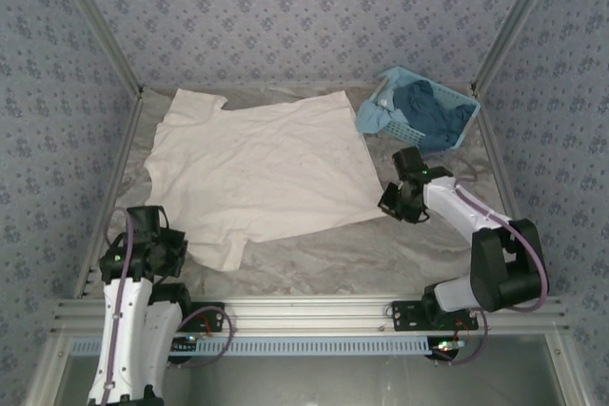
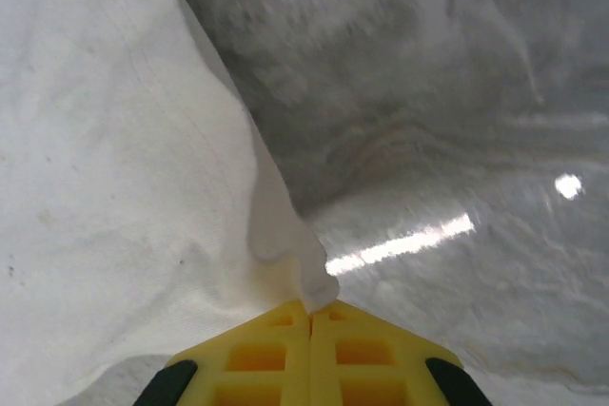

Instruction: Fold and stack the t-shirts

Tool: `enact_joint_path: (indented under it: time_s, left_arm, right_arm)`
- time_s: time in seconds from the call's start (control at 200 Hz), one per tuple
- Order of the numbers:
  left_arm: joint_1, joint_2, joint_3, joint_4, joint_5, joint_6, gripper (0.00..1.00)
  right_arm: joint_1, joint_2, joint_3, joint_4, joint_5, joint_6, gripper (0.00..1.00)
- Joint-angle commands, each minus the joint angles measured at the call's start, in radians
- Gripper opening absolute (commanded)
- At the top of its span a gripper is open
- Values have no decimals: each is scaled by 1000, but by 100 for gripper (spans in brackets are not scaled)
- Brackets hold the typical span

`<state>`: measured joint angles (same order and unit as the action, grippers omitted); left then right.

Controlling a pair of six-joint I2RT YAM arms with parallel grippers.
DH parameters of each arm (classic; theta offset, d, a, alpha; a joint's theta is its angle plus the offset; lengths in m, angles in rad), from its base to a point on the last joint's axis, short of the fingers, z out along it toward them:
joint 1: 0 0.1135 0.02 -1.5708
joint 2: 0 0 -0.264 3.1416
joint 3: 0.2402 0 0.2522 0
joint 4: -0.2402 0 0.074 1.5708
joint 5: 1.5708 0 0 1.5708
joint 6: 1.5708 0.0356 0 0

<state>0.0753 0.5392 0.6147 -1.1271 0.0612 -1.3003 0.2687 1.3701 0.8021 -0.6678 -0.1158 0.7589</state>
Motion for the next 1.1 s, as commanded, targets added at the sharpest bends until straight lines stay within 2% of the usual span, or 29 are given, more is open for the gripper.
enact_joint_path:
  time_s: [0.0,0.11,0.245,0.315,0.42,0.65,0.814,1.094]
  left_arm:
    - [-7,-26,71,-158,-128,-50,0]
    - [-6,-42,90,-126,-175,-57,0]
    - [-6,39,48,112,-72,-16,0]
    - [-8,109,63,160,-59,-1,0]
    - [-7,200,137,155,-115,57,0]
    - [-7,406,284,237,-120,206,0]
    - [-3,546,393,227,-145,313,0]
    - [32,692,482,208,-201,421,0]
  right_arm:
    - [29,-35,-35,-69,-29,47,0]
    - [40,-43,-43,-72,-22,64,0]
    - [38,-37,-3,-73,-26,67,0]
    - [38,-17,39,-71,-14,60,0]
    - [37,26,103,-83,-21,39,0]
    - [22,107,213,-67,-36,34,0]
    - [16,176,302,-75,-25,28,0]
    - [-5,295,442,-64,-28,17,0]
